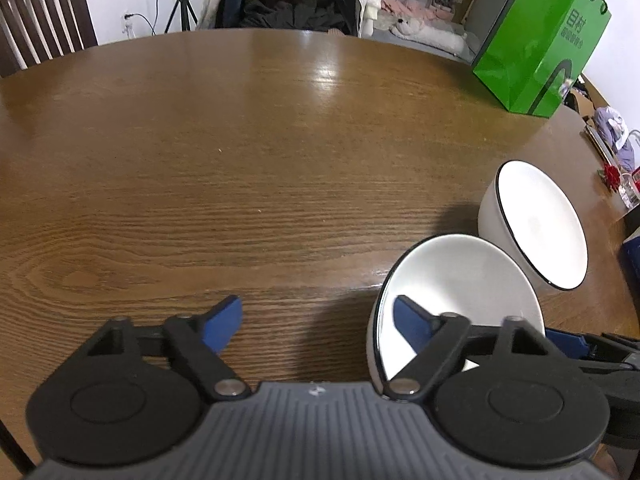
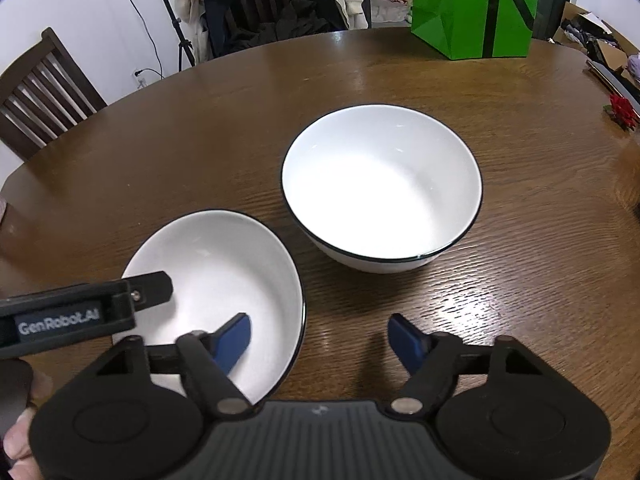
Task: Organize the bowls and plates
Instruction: 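Close both grippers on the rim of the nearer white bowl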
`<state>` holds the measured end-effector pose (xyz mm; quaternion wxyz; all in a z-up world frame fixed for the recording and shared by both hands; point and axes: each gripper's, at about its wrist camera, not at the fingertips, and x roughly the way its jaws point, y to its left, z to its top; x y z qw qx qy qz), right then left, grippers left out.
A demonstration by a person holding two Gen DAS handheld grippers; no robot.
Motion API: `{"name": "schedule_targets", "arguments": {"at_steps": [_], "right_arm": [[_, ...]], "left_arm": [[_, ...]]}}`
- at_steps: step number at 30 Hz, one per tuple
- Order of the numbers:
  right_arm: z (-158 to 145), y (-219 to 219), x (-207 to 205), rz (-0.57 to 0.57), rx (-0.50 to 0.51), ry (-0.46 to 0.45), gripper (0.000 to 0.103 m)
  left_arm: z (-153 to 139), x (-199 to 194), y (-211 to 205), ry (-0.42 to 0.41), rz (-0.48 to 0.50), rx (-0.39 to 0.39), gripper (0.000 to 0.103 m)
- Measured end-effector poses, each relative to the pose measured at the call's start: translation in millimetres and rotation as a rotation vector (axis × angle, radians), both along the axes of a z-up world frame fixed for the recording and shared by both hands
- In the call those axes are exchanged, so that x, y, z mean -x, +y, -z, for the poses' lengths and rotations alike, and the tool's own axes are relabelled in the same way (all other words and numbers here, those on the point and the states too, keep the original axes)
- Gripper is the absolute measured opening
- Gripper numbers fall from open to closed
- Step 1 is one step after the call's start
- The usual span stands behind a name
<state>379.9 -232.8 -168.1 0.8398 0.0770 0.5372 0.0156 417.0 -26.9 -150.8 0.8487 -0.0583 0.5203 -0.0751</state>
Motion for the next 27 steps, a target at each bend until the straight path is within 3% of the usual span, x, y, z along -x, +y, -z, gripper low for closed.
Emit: {"name": "schedule_targets", "arguments": {"at_steps": [3,7,14,18,27], "right_arm": [[4,1,-5,-0.003,-0.006,0.013,0.056],[9,0,-8,0.003,-0.031,0.024,0.051],[11,1,-12,-0.007,-0.071,0.018,0.032],[12,2,-13,-0.012,-0.100,0.017,0.021],[12,3,-13,-0.015,-0.105,0.011,0.019]], "left_arm": [[4,-2,-2,0.014,0.008,0.014,0.072],[6,-4,-5,0.016,0.019,0.033,0.064],[8,-6,-11,0.030,0.055,0.105,0.031],[8,-7,-14,0.030,0.070,0.125,0.020],[8,-7,-18,0.026,0.076,0.122,0.017]]}}
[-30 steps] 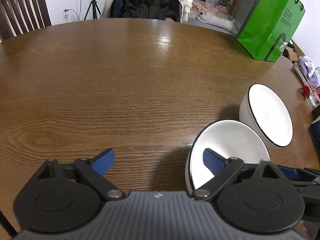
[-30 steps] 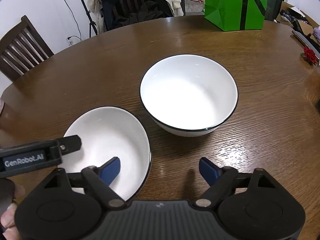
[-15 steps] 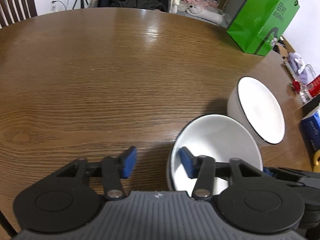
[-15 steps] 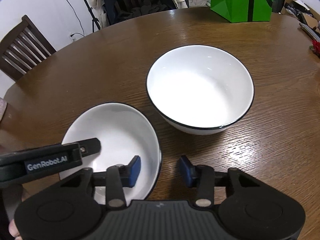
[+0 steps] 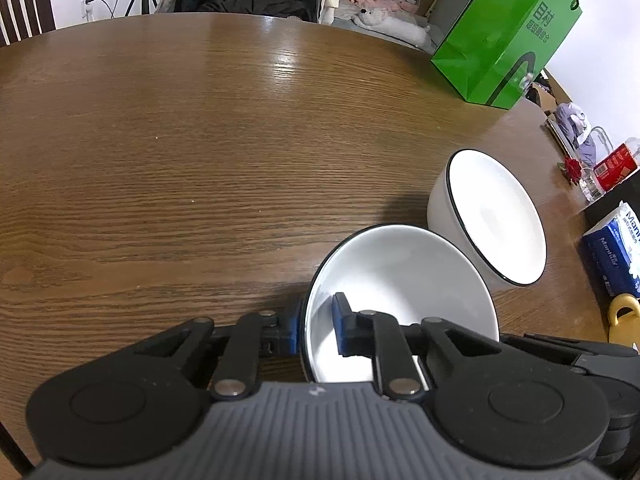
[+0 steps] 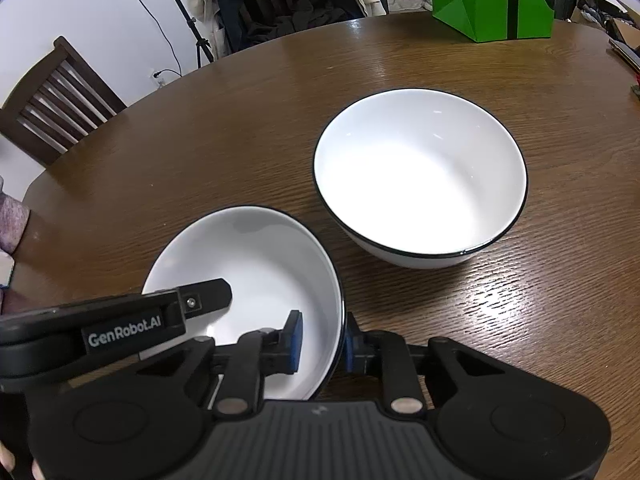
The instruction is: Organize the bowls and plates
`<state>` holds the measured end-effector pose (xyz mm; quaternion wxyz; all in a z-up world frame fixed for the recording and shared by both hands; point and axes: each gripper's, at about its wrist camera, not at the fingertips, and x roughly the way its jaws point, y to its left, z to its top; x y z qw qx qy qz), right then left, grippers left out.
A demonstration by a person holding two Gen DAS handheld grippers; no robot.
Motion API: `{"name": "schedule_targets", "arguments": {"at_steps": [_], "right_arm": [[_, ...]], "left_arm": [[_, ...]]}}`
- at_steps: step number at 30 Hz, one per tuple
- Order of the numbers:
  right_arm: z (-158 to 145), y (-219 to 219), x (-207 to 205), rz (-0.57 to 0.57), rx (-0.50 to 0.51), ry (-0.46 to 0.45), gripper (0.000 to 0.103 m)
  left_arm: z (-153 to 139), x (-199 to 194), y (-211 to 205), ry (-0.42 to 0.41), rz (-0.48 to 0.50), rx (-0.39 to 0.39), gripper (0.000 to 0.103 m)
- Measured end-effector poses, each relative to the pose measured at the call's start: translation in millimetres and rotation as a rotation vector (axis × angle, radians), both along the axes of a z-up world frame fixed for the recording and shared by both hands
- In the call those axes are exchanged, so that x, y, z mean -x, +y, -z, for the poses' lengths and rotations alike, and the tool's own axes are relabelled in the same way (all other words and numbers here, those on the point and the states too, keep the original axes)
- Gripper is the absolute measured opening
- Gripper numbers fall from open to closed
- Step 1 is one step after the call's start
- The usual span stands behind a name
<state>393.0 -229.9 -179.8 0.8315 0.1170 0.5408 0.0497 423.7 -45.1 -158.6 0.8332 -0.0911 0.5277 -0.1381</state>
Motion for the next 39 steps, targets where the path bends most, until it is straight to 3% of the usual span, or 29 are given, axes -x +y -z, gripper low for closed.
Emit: {"name": "schedule_targets", "arguments": {"at_steps": [23,39], "right_arm": [[-4,-2,8,0.005,-0.014,-0.018,0.017],[-44,-9,31,0.002,-0.012,-0.059,0.017]], "left_arm": [[-7,4,0,-0.018,0.002,-0.022,0.017],[-45,30,4,-0.068,-0.004,-0.022,0.017]]}}
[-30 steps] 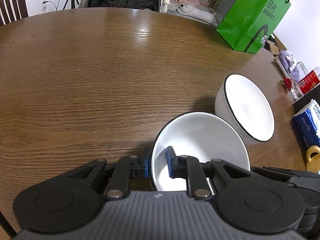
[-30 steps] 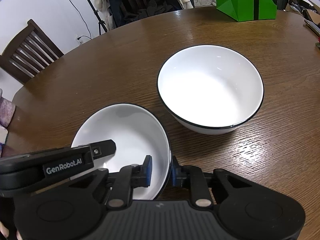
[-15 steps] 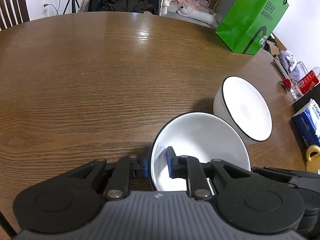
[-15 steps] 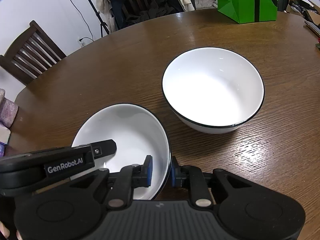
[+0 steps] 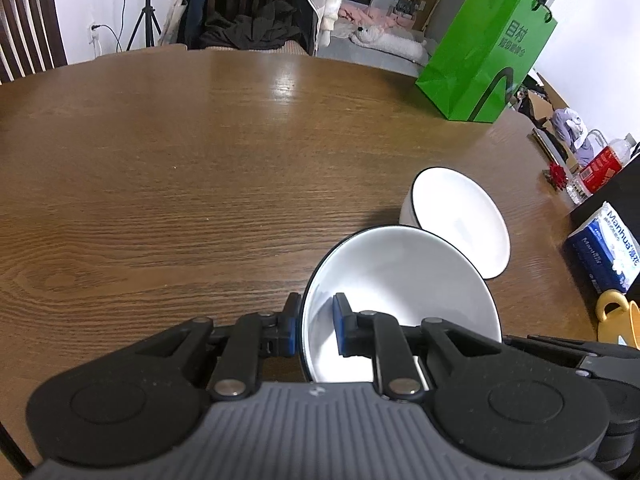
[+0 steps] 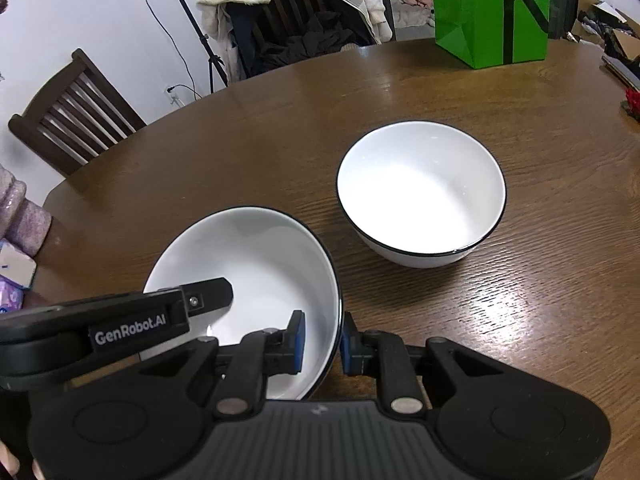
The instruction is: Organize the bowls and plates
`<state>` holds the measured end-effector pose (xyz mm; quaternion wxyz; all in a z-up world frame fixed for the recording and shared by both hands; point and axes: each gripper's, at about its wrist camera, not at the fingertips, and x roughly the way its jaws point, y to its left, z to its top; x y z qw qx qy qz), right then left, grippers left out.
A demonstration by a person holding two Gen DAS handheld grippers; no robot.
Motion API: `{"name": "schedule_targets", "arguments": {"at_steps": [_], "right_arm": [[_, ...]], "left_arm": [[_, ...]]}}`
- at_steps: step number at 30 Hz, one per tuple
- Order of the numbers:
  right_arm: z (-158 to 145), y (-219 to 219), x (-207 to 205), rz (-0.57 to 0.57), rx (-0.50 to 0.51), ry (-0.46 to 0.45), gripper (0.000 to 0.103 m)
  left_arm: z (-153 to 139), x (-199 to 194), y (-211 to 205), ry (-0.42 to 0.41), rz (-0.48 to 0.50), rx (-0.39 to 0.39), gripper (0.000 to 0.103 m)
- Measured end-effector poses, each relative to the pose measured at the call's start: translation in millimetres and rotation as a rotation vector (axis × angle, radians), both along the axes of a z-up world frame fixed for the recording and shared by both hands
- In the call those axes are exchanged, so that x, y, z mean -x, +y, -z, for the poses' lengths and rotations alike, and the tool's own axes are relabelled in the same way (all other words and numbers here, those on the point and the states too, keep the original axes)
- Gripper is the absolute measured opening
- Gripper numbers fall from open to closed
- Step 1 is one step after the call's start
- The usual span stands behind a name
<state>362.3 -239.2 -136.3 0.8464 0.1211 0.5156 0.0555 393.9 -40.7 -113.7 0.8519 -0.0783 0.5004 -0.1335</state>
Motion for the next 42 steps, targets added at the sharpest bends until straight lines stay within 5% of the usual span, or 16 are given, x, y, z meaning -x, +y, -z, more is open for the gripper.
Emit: {"name": "schedule_targets", "arguments": {"at_steps": [17,42], "right_arm": [[-41,0,44,-0.033,0.004,-0.051,0.017],[-57,5,112,-0.127,-0.003,-0.086,0.017]], "left_arm": [[-34,54,0,-0.049,-0.030,-0.008,0.017],[-53,142,3,-0.083,-0.136,-0.025,0.017]]}}
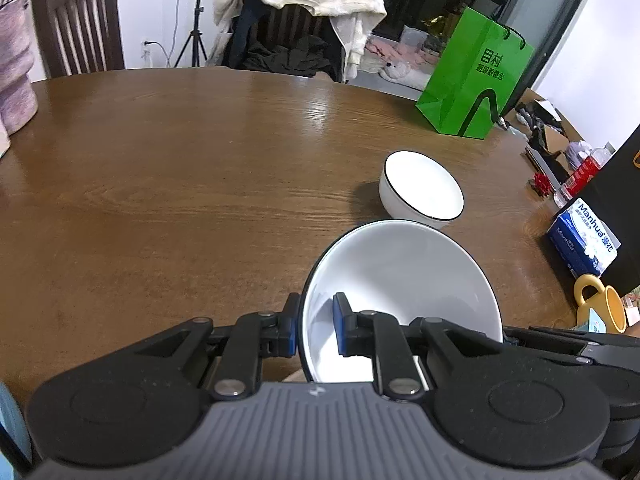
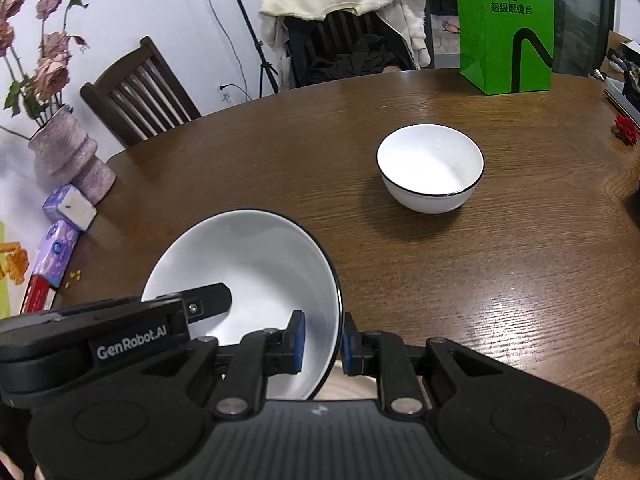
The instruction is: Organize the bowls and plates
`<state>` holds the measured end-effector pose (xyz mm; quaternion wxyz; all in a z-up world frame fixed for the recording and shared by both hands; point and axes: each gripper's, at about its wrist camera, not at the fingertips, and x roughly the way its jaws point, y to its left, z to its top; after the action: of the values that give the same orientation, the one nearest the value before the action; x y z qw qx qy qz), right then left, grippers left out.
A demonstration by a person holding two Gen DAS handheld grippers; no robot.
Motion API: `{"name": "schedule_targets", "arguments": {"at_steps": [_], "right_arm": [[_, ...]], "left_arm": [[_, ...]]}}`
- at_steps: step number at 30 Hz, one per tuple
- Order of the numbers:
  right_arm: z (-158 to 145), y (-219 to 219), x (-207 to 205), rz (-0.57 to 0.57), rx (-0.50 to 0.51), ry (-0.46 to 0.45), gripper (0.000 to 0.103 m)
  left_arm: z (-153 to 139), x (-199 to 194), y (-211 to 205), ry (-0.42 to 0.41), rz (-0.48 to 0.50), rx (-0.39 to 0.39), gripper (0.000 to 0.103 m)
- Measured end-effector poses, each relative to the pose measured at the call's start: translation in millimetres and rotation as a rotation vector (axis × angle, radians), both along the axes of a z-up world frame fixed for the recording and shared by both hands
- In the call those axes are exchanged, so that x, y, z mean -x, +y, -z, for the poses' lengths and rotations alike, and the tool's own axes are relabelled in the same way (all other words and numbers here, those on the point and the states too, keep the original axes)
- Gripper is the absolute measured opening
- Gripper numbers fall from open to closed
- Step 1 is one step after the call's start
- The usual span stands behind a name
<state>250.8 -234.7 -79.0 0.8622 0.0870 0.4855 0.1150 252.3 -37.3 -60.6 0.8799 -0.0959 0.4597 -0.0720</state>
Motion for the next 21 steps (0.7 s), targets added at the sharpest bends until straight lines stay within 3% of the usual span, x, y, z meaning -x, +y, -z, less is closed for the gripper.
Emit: {"name": "schedule_targets", "arguments": {"at_steps": [21], "right_arm": [[-14,14,45,-0.108,-0.005,-0.010,0.017]], "left_arm": [[-12,59,14,-0.002,-0.100,-0.007,0.017]]}}
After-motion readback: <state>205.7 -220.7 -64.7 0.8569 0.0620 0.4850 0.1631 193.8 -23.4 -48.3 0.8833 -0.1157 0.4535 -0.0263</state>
